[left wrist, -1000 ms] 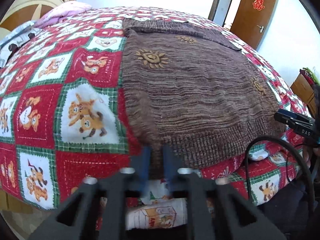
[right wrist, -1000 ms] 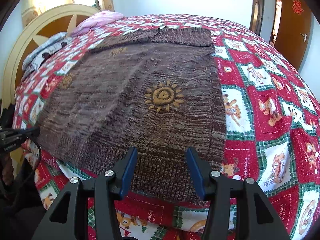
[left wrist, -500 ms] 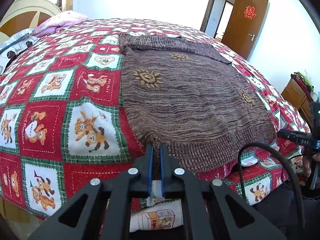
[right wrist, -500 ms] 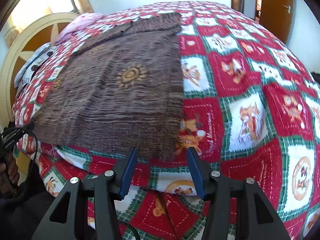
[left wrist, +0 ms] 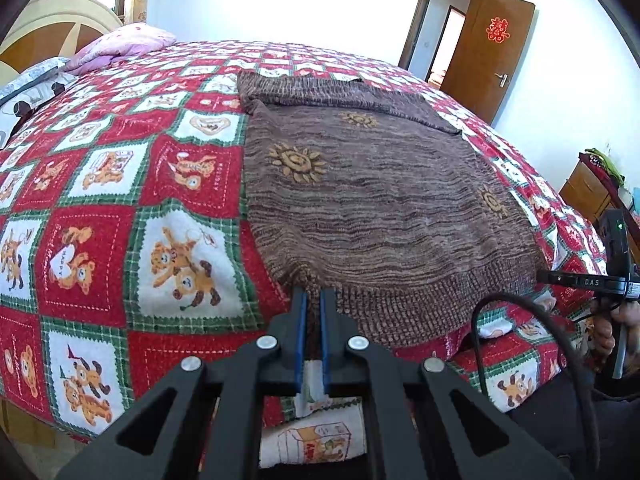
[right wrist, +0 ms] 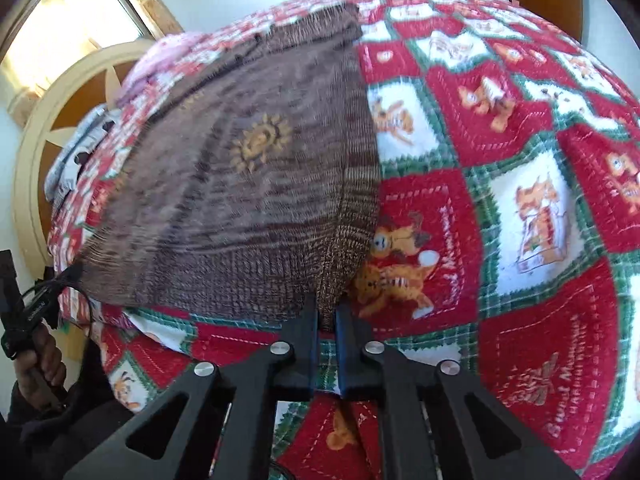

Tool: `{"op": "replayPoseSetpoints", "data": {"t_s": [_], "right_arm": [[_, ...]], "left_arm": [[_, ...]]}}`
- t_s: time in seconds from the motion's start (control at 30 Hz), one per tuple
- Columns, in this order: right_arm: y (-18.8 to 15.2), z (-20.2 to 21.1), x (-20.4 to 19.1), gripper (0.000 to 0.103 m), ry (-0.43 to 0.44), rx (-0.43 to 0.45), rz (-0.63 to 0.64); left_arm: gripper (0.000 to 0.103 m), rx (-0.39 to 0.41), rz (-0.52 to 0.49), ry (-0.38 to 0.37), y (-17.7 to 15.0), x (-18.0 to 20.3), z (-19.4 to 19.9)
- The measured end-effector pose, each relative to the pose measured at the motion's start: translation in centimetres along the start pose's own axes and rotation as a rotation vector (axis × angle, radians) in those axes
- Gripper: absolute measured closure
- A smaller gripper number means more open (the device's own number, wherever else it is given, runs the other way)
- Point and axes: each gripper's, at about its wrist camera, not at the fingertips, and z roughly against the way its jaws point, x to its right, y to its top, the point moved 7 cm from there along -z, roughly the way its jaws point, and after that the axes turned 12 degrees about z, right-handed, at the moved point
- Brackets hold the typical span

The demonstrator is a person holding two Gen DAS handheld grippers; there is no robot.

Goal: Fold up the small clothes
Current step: 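Grasp the sweater hem with both tools side by side, then lift the held hem and fold it over toward the collar with both tools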

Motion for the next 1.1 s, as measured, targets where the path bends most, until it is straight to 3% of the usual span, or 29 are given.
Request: {"op": "replayPoseSetpoints", "data": {"t_s": [0.17, 0.33, 0.5, 0.87, 1.1], "right_arm": [[1.0, 2.7, -0.6, 0.097, 0.036, 0.087, 0.011], [2.0, 4.0, -0.1, 0.097, 0.131, 0.170, -0.060], [3.1, 5.1, -0.1, 0.098, 0.156, 0.225, -0.089], [8.5, 9.1, -1.0, 0.098, 0.136, 0.366, -0.048], [12.6, 10.0, -0.7, 0.098, 0.061, 0.422, 0.009]], "left_arm": [[0.097, 0.046, 0.010, -0.024, 1.2, 0.1, 1.5], [0.097, 0.060, 0.035, -0.055, 2.0, 0.1, 2.4], [0.097, 0.069, 0.064, -0.094, 3.1, 0.4, 2.8], [0.097, 0.136, 0.108, -0.158, 7.4, 0.8, 3.9], [0.097, 0.194, 0.084, -0.175, 10.5, 1.6, 4.0]]}}
